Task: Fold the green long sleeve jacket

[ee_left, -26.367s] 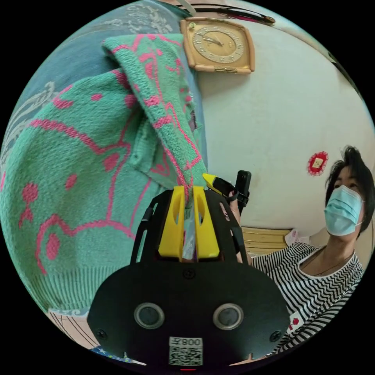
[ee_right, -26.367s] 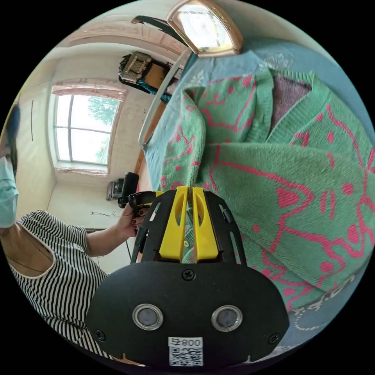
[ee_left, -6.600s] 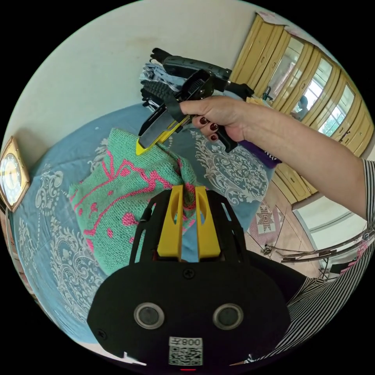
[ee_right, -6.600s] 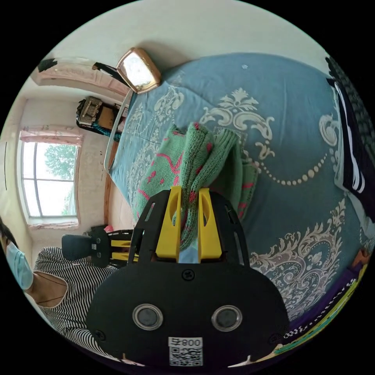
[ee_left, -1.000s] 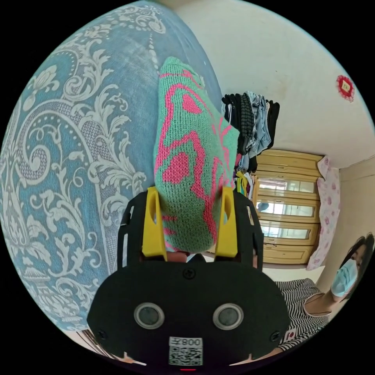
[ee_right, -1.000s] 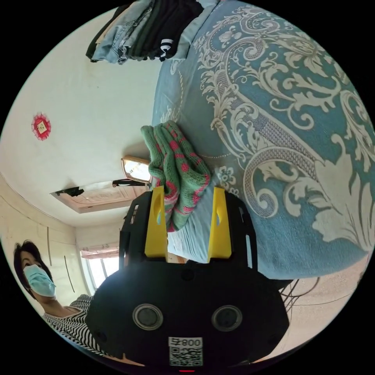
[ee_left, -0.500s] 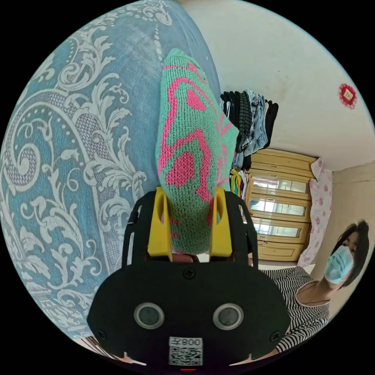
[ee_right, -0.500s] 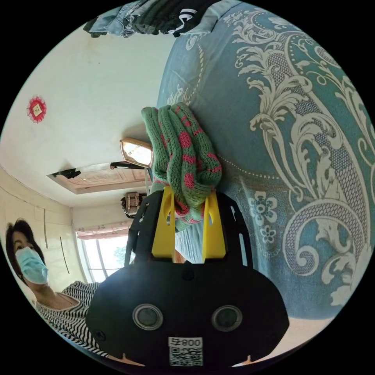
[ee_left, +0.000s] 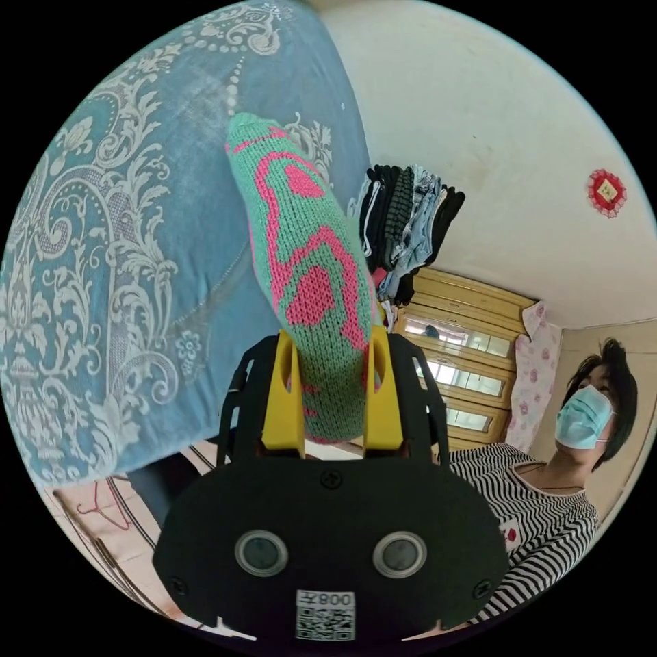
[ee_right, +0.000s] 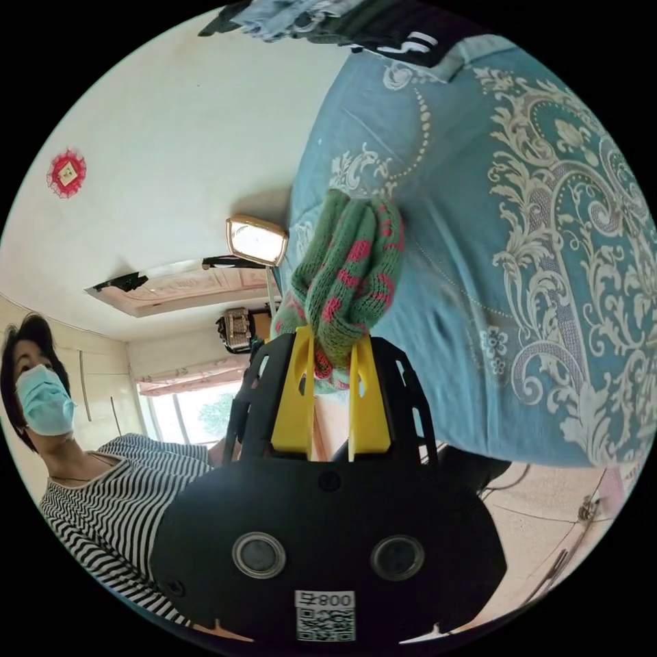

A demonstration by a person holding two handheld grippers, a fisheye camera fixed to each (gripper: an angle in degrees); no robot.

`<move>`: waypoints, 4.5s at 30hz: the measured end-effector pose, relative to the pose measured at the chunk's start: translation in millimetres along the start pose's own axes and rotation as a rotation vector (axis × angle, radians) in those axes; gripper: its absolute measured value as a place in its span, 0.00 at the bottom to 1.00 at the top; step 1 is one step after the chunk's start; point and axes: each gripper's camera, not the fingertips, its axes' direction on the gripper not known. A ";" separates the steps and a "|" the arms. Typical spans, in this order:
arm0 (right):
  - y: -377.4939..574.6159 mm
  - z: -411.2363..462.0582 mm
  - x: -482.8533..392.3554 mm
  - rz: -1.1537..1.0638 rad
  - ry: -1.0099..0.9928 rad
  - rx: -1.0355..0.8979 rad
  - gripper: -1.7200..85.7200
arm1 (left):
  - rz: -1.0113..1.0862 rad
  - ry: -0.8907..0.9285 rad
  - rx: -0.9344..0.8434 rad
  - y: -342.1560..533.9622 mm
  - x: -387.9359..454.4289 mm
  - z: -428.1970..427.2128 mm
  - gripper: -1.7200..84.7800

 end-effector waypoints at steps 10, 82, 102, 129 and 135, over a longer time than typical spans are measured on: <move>15.2 -184.6 -59.5 0.066 0.075 0.009 0.11 | -0.087 0.040 -0.221 7.7 122.9 109.3 0.19; -783.6 -1539.2 599.0 -0.296 0.435 0.229 0.12 | 0.390 -0.188 -0.079 -464.9 560.0 1729.4 0.21; -794.9 -1442.7 617.4 -0.464 0.939 0.045 0.02 | 0.748 -0.589 -0.247 -413.1 578.9 1963.4 0.05; -756.5 -1472.7 648.9 -0.381 0.704 0.218 0.02 | 0.705 -0.540 -0.156 -371.2 539.7 2009.3 0.02; -728.7 -1508.6 632.3 -0.411 0.706 0.217 0.02 | 0.745 -0.446 -0.166 -333.1 535.3 1974.0 0.04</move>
